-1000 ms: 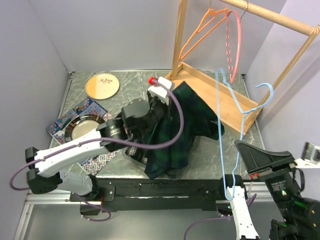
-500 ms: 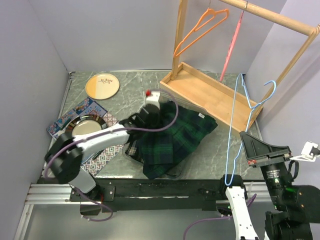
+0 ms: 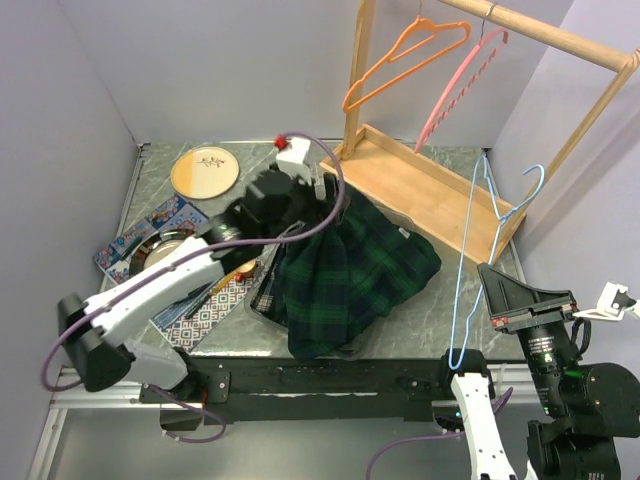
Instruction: Remove the skirt from the hanger
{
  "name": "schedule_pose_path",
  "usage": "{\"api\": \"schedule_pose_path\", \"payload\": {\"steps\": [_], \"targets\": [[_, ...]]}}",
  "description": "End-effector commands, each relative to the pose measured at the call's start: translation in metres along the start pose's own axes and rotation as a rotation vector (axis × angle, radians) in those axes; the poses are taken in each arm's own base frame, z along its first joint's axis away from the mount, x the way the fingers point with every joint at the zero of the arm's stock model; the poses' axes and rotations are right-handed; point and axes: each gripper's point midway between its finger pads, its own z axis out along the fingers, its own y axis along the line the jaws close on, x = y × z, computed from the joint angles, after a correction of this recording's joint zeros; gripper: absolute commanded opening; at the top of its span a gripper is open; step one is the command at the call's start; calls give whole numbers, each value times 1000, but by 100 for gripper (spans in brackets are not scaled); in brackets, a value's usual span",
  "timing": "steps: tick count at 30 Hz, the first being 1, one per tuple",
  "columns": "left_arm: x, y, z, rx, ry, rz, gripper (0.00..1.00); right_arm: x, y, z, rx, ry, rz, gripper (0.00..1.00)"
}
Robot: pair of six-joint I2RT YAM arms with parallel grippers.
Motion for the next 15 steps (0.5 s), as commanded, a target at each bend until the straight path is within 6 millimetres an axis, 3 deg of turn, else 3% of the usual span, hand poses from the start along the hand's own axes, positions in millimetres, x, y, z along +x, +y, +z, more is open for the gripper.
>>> {"api": "schedule_pose_path", "payload": {"steps": [1,3,4,5,8,10,15], "targets": [[-20,-44,-22,204,12,135,99,-8,9,0,-32,-32,-25,0],[-19,-69,-27,265,10,170,99,-11,11,0,-30,-40,-27,0],[-12,-77,-23,273,15,210,99,-15,16,-4,-40,-51,-32,0],[-6,-101,-29,316,13,239,99,-16,16,-3,-37,-53,-33,0],[16,-139,-30,367,24,323,99,-22,24,-9,-49,-72,-40,0],[36,-156,-25,378,41,346,99,-25,27,-15,-51,-91,-45,0],[81,-173,-11,350,25,406,97,-41,44,-38,-79,-166,-59,0]]}}
